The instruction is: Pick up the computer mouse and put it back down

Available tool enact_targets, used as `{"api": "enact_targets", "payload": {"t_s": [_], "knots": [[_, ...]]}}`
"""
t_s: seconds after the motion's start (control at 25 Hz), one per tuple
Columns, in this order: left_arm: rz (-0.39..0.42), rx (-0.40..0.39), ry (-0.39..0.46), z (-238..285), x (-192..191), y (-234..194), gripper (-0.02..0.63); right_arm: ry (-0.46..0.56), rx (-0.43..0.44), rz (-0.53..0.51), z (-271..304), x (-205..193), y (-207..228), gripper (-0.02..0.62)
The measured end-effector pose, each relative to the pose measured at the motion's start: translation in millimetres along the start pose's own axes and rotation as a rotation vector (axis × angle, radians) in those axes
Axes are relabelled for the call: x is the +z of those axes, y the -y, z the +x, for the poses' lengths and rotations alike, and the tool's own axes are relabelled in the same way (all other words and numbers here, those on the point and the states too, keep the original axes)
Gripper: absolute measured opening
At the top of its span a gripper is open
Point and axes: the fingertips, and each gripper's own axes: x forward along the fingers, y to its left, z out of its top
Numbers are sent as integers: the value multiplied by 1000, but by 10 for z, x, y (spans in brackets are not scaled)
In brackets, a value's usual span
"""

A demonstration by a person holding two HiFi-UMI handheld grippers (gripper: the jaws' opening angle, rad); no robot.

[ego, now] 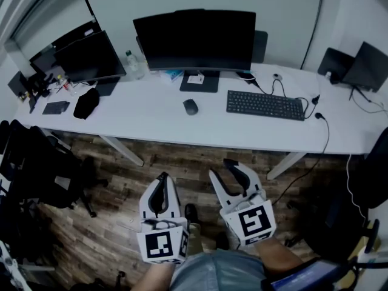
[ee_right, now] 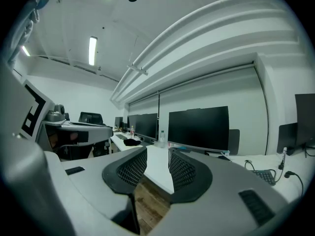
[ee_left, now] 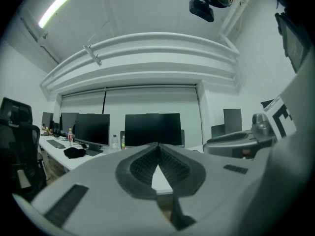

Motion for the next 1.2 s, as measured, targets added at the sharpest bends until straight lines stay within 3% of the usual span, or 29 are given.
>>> {"api": "enact_targets", "payload": {"t_s": [0.56, 1.2], "knots": [[-58, -47, -67, 1077, -356, -846, 8, -94, -50, 20, 1294, -247, 122, 137], [-42, -152, 5, 1979, -56, -1455, 8, -70, -176, -32, 2196, 50, 419, 123]]}}
